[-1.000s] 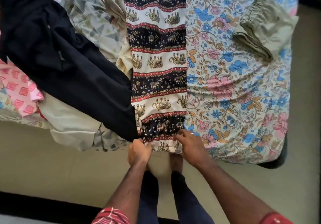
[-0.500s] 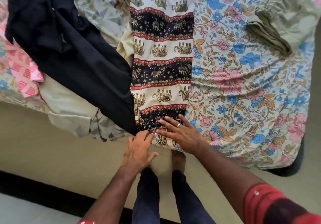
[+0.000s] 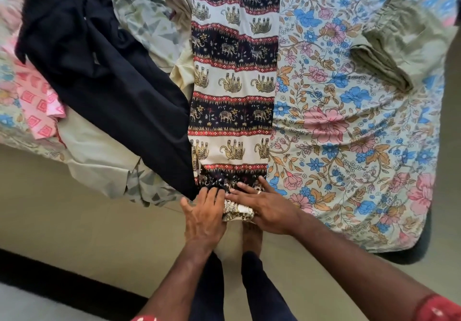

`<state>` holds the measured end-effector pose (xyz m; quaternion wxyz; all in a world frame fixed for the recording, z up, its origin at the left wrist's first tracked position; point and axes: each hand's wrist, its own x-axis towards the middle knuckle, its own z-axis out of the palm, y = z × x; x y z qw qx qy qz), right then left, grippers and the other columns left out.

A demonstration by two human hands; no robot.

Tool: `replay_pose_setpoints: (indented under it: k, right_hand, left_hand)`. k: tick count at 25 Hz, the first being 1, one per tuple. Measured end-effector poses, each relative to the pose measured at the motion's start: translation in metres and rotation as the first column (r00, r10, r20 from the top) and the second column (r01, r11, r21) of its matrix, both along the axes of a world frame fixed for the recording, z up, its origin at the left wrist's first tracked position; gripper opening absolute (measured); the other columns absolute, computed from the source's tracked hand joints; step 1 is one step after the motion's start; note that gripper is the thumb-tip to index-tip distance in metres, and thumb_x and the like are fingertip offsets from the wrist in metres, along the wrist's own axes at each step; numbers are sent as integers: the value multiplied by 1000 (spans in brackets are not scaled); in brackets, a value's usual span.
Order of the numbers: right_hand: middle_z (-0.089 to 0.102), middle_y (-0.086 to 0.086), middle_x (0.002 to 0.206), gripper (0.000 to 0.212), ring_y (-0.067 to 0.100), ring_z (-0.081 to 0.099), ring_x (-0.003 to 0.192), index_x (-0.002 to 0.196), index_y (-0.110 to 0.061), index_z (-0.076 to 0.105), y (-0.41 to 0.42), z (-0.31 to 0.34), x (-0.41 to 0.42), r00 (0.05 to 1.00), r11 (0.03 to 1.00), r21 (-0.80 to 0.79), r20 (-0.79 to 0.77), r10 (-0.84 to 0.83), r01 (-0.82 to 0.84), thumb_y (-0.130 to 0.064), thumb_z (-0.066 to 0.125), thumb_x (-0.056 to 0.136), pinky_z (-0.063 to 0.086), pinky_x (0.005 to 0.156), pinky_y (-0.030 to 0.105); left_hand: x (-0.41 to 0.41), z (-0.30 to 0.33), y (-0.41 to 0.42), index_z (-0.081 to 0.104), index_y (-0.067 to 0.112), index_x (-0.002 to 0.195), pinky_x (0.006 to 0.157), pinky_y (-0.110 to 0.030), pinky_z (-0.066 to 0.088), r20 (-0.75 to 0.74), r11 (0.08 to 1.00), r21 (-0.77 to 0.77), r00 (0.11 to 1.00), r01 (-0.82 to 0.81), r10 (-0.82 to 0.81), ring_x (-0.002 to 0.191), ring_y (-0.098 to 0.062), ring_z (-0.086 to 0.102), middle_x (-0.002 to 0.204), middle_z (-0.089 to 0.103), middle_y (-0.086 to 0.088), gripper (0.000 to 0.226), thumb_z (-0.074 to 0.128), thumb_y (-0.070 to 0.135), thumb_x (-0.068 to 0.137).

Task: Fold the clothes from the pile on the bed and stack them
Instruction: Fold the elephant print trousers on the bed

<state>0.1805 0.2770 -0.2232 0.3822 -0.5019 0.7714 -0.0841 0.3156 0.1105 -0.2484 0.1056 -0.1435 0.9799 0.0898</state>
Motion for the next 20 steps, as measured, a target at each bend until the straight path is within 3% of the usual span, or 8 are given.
replay_pose_setpoints:
  k: [4, 7, 10, 12, 14, 16, 17, 20]
  right_hand:
    - [14, -19, 166, 91, 2, -1, 156, 161, -50, 2, 21, 3, -14, 1000, 998, 52, 21, 22, -23, -13, 54, 96, -21, 123, 51]
    - [9, -20, 166, 86, 3, -5, 156, 160, -52, 2, 31, -1, -13, 997, 996, 29, 17, 81, -81, -20, 53, 99, -22, 122, 51]
    - [20, -17, 165, 83, 3, 12, 156, 160, -51, 9, 38, -5, 5, 997, 999, -21, 52, 50, -49, -19, 54, 99, -18, 124, 49]
    - [42, -7, 159, 76, 4, 44, 143, 160, -48, 19, 43, -6, 18, 994, 1000, -29, 110, -2, 5, -19, 55, 100, -16, 126, 42]
    - [69, -2, 134, 61, 1, 61, 121, 154, -46, 35, 44, -3, 24, 973, 992, -22, 200, -117, 123, -23, 54, 101, -9, 128, 35]
    - [75, -6, 110, 35, 1, 63, 111, 136, -40, 58, 39, 4, 14, 858, 932, 26, 382, -344, 362, -31, 57, 102, 28, 126, 46]
    - [75, -6, 103, 23, 3, 66, 102, 123, -35, 66, 35, 10, 4, 741, 866, 59, 491, -458, 497, -35, 60, 101, 48, 111, 51]
    - [74, 4, 102, 12, 18, 74, 94, 106, -21, 72, 14, 29, -33, 416, 608, 105, 637, -649, 787, -30, 67, 99, 63, 81, 49]
  left_hand:
    - [10, 2, -15, 71, 24, 104, 85, -47, 34, -192, 992, 83, 978, 96, -78, 93, -17, 64, 98, 69, 8, 49, 87, 13, 58]
    - [25, 9, -40, 74, 25, 98, 86, -48, 39, -216, 942, 157, 941, 296, -260, 109, -18, 62, 113, 67, 5, 38, 87, 18, 63]
    - [31, 21, -59, 74, 31, 100, 98, -47, 40, -91, 867, 296, 915, 401, -392, 114, -10, 59, 109, 68, 14, 26, 72, 39, 76]
    - [31, 28, -68, 70, 36, 98, 103, -44, 38, 90, 841, 432, 913, 325, -398, 102, -3, 58, 98, 66, 21, 26, 54, 48, 82]
    - [24, 34, -73, 66, 35, 93, 96, -41, 44, 230, 824, 542, 913, 168, -337, 95, -3, 52, 91, 63, 21, 20, 54, 49, 85]
    - [5, 48, -75, 71, 30, 95, 85, -40, 54, 267, 674, 734, 949, -87, -168, 93, -7, 61, 93, 70, 14, 9, 68, 36, 88]
    - [-9, 55, -77, 74, 27, 99, 84, -37, 57, 285, 536, 818, 957, -208, -63, 95, -10, 67, 98, 74, 8, 11, 75, 26, 89]
    - [-61, 73, -89, 72, 8, 115, 88, -34, 59, 360, 175, 908, 923, -380, 135, 100, -20, 73, 109, 77, -8, 31, 78, 13, 85]
